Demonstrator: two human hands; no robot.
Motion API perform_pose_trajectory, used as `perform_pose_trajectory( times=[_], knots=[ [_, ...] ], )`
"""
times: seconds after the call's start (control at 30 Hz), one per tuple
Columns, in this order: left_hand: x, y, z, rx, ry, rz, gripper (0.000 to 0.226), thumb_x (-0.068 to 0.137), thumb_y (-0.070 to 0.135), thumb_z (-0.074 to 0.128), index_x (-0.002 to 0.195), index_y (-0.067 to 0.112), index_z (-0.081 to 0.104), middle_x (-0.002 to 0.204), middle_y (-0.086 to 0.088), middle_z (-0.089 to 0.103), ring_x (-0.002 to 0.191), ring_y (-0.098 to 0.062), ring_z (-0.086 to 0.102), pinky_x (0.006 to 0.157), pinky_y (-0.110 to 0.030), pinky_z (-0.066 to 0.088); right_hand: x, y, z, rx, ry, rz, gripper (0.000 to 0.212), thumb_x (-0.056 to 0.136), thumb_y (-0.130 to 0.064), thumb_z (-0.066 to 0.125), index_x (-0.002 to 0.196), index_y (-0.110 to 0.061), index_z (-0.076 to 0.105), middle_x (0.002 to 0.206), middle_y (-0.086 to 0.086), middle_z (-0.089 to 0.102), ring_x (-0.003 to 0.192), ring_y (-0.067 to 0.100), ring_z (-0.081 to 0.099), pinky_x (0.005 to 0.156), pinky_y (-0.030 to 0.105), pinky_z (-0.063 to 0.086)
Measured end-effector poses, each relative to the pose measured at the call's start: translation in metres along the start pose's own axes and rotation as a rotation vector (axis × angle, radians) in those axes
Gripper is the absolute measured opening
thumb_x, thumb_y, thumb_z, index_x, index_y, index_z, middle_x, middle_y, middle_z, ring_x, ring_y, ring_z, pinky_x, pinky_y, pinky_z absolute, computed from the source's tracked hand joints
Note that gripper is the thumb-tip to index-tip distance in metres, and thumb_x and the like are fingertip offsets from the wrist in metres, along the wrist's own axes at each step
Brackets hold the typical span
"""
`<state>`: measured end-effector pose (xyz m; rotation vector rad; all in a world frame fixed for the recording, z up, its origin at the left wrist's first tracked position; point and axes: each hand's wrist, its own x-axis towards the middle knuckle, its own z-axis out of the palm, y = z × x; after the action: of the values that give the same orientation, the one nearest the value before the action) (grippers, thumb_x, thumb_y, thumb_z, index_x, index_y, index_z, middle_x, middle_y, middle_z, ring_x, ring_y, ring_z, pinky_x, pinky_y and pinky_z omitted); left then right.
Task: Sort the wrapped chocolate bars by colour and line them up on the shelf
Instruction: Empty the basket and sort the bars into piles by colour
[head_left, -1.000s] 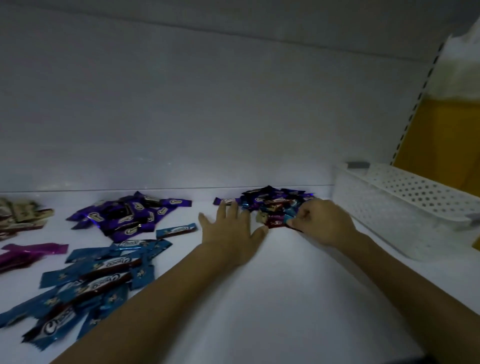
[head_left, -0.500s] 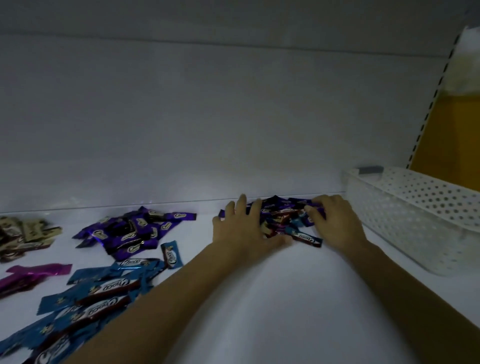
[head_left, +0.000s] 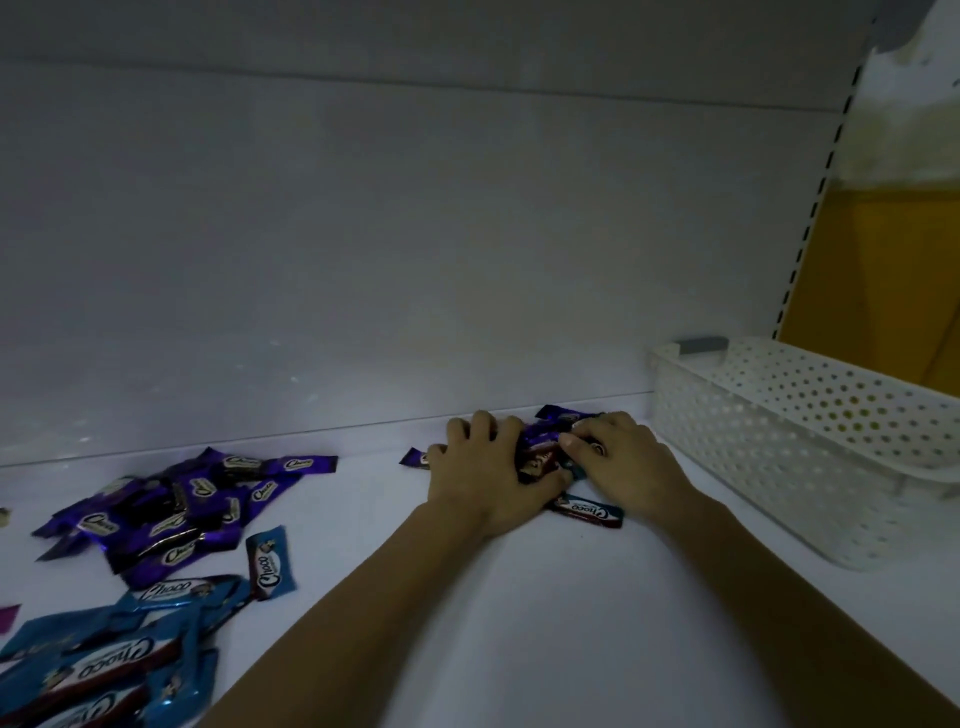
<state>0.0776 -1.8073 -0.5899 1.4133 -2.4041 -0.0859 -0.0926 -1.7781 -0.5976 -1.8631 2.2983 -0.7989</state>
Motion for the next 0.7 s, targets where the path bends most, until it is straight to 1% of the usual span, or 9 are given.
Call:
perform_pose_trajectory(
  times=[0.1,0.17,0.23,0.33,0.43,0.53,0.63,0.67,0.7],
  knots=[
    [-0.011,0.003,0.001,-0.030,0.004,0.038,0.067,0.080,0.075,0.043,0.132,0.032,0.040,0.130,0.001,0.043,0.118,-0.025,0.034,0.095,-0.044,0.034,-0.002,-0.004,-0.003,-0.038,0.062,0.009,0.030,0.094,-0.048,0.043,0.107,-0.026,0.060,0.116,0.003,0.055,0.099,0.020,0.055,0.087,0.035,0.042],
    [-0.019,0.005,0.005,-0.018,0.024,0.069,0.067,0.081,0.074,0.040,0.134,0.033,0.038,0.129,0.002,0.042,0.118,-0.023,0.033,0.095,-0.043,0.032,-0.003,-0.007,-0.005,-0.037,0.179,0.020,0.026,0.093,-0.045,0.045,0.094,-0.022,0.057,0.101,0.003,0.058,0.089,0.021,0.057,0.080,0.036,0.045],
    [-0.024,0.006,0.006,-0.006,0.039,0.082,0.068,0.082,0.075,0.038,0.135,0.033,0.037,0.128,0.003,0.042,0.117,-0.022,0.033,0.095,-0.043,0.031,0.001,-0.009,-0.008,-0.023,0.276,0.017,0.024,0.093,-0.041,0.048,0.100,-0.019,0.056,0.104,0.005,0.058,0.094,0.024,0.057,0.079,0.038,0.047],
    [-0.024,0.007,0.006,0.001,0.056,0.090,0.067,0.082,0.076,0.036,0.134,0.033,0.038,0.126,0.003,0.042,0.117,-0.021,0.033,0.094,-0.042,0.031,0.018,-0.008,-0.015,0.003,0.236,0.016,0.035,0.092,-0.038,0.054,0.118,-0.014,0.054,0.119,0.010,0.056,0.106,0.027,0.054,0.088,0.041,0.046],
    [-0.024,0.006,0.008,0.010,0.086,0.096,0.067,0.081,0.077,0.035,0.132,0.034,0.039,0.124,0.004,0.042,0.115,-0.020,0.033,0.092,-0.041,0.031,0.033,-0.012,-0.013,-0.014,0.150,0.085,0.046,0.083,-0.046,0.065,0.110,-0.011,0.054,0.105,0.008,0.061,0.094,0.026,0.060,0.078,0.035,0.049],
    [-0.022,0.004,0.010,-0.009,0.095,0.104,0.069,0.078,0.081,0.032,0.129,0.035,0.040,0.125,0.006,0.041,0.115,-0.019,0.033,0.091,-0.041,0.030,0.044,-0.017,-0.002,-0.107,0.225,0.095,0.032,0.084,-0.037,0.066,0.098,-0.012,0.054,0.094,0.008,0.066,0.082,0.025,0.063,0.067,0.031,0.047],
    [-0.015,0.005,0.008,-0.085,0.074,0.114,0.070,0.074,0.078,0.029,0.125,0.034,0.045,0.143,0.007,0.038,0.129,-0.020,0.029,0.098,-0.045,0.028,0.045,-0.012,0.005,-0.093,0.278,-0.011,0.018,0.087,-0.029,0.063,0.091,-0.014,0.054,0.088,0.005,0.064,0.079,0.023,0.060,0.061,0.027,0.037],
    [-0.012,0.005,0.006,-0.124,0.047,0.119,0.066,0.073,0.075,0.031,0.121,0.032,0.047,0.142,0.006,0.041,0.131,-0.020,0.030,0.099,-0.044,0.029,0.045,-0.008,0.007,-0.031,0.260,-0.061,0.016,0.087,-0.027,0.062,0.089,-0.014,0.053,0.086,0.005,0.062,0.077,0.022,0.059,0.060,0.027,0.035],
    [-0.009,0.005,0.004,-0.168,0.014,0.127,0.060,0.071,0.073,0.035,0.112,0.031,0.047,0.132,0.007,0.049,0.127,-0.020,0.036,0.096,-0.042,0.031,0.043,-0.004,0.008,0.036,0.234,-0.096,0.015,0.087,-0.024,0.063,0.087,-0.014,0.052,0.083,0.005,0.061,0.075,0.021,0.057,0.060,0.027,0.035]
  ],
)
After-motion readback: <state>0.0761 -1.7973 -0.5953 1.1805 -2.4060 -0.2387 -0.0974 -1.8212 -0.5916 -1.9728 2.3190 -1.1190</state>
